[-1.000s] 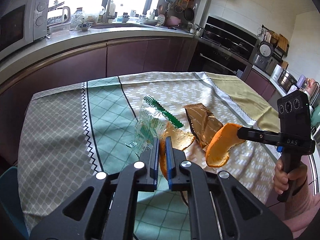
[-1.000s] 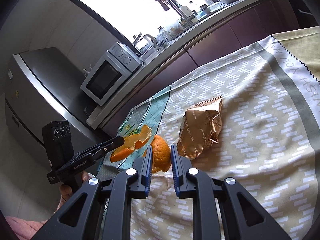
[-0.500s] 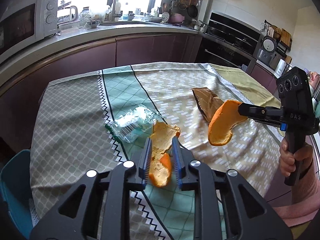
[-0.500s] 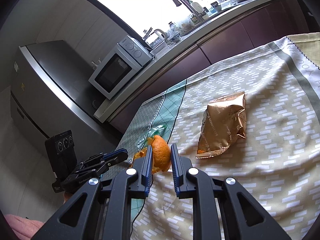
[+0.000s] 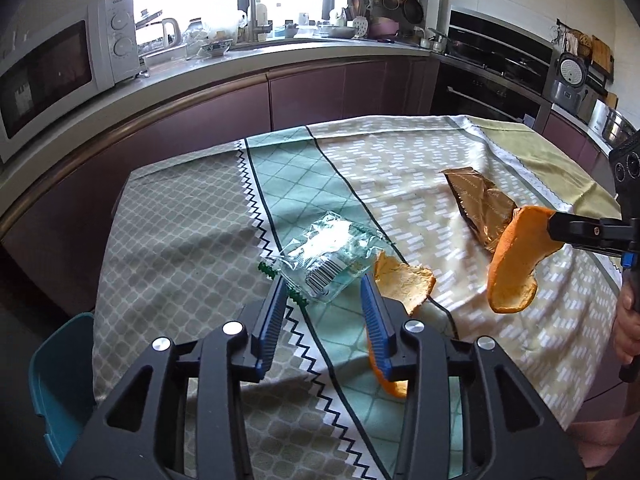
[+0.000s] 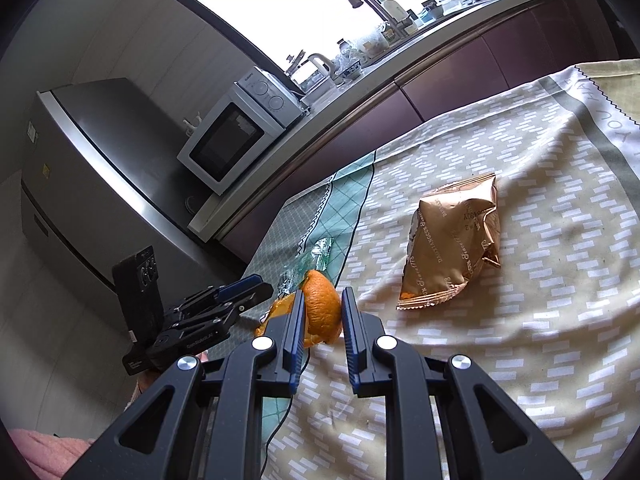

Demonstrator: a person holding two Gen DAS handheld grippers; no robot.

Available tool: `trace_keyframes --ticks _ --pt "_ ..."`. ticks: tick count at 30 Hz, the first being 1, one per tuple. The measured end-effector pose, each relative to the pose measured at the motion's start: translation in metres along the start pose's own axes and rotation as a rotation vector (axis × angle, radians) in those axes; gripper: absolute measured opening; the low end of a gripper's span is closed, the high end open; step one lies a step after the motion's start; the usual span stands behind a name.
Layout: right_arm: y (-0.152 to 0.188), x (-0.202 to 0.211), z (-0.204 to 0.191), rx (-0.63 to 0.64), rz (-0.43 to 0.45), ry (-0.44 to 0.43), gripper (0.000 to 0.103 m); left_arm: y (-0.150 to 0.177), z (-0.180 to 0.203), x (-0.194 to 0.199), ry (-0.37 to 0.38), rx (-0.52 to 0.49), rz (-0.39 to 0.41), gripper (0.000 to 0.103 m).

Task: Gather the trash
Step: 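Close the left gripper on an orange peel while the right grips another peel, then carry both orange peels to the teal bin and open both grippers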

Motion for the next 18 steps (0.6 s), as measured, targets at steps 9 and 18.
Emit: trace_keyframes --ticks 9,18 --pt "0.000 -0.003 0.005 -0.010 -0.006 -0.008 0.017 0.024 0.011 0.012 0.138 0.018 -0.039 0.042" --pt "0.001 -0.006 0.002 -0.007 -0.016 -0.011 0.017 0.036 0.018 0.003 0.216 0.048 -0.091 0.011"
Point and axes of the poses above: each gripper's, at about its wrist camera, not at the fingertips, and x roughly against the way its jaws point, z to its right, y to its underside, the point moved 4 cm from there along -x, roughly the way its jaws point, and after that the axes turned 10 degrees about -y, right-handed, at the moved point
